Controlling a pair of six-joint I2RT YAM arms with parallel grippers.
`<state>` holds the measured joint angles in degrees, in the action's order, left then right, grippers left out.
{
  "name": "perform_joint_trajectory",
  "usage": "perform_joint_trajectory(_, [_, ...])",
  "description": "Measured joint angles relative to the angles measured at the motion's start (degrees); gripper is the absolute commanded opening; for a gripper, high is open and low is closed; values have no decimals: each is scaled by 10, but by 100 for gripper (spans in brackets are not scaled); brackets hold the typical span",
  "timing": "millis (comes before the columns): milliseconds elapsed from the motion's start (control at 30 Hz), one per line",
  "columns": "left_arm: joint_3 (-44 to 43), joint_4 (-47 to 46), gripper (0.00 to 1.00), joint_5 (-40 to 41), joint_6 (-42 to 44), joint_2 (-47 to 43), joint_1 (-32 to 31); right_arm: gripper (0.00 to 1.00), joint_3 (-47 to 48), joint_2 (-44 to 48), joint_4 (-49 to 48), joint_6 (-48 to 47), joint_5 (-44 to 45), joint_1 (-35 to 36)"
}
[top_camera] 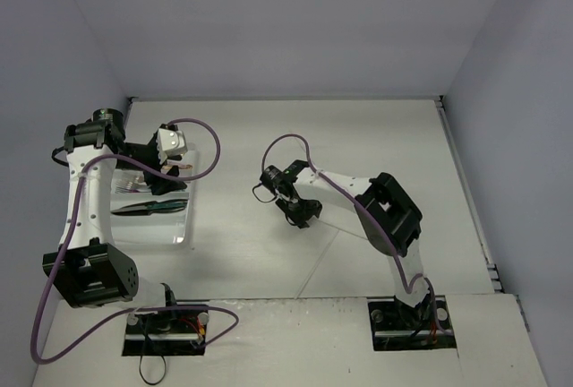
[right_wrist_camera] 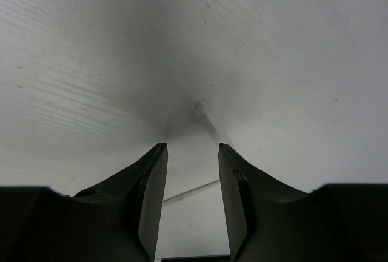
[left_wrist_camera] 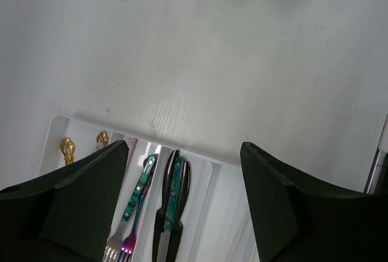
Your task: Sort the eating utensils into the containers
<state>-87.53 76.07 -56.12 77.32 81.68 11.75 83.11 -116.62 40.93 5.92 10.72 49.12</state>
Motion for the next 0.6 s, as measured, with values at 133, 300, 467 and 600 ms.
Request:
perform_joint_trajectory(133, [0,0,71,-5,0,-1,0,36,0,-1,0,0,9,0])
perform_joint_trajectory(300, [0,0,71,-11,0,-1,0,34,1,-8,-1,-5,12,0])
perform_joint_trajectory(467, [0,0,71,-14,0,-1,0,27,21,-30,13,-20,14,-1])
perform_joint_trajectory(600, [0,1,71,-16,0,-1,0,20,28,-38,19,-31,13,-2])
